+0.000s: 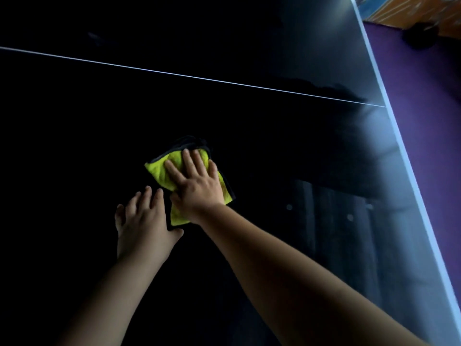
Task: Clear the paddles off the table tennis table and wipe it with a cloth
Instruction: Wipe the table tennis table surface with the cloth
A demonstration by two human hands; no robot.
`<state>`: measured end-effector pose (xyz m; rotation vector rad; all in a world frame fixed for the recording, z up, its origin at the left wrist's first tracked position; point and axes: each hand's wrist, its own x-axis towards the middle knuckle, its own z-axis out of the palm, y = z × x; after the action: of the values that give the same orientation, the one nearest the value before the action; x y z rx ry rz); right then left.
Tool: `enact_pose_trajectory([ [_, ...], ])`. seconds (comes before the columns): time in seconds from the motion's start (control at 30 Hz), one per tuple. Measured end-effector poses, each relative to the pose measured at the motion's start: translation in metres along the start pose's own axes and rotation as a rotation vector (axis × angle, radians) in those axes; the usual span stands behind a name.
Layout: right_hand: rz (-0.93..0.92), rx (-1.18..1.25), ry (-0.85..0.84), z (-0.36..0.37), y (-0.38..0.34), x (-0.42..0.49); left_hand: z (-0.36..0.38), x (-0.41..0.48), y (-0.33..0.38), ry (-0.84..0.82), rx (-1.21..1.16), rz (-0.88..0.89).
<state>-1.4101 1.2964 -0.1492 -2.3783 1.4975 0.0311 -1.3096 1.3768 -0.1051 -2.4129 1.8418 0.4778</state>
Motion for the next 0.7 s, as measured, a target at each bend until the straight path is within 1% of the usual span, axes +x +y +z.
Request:
enact_pose_trajectory([
  [0.13,-0.053,-0.012,-0.023,0.000,0.037,-0.050,0.014,-0.023,0.044,-0.017,0.053,0.019],
  [0.3,-0.006,0.027,-0.002,-0.015,0.121,-0.091,0.031,-0.042,0.125,-0.032,0.028,0.074],
  [0.4,0.085,0.054,0.041,-0.027,0.186,-0.112,0.039,-0.044,0.182,-0.062,0.037,0.150],
  [0.53,0.258,0.053,0.105,-0.044,0.275,-0.144,0.051,-0.049,0.249,-0.071,0.064,0.246],
  [0.7,0.467,0.048,0.156,-0.059,0.364,-0.181,0.069,-0.063,0.303,-0.092,0.089,0.343],
])
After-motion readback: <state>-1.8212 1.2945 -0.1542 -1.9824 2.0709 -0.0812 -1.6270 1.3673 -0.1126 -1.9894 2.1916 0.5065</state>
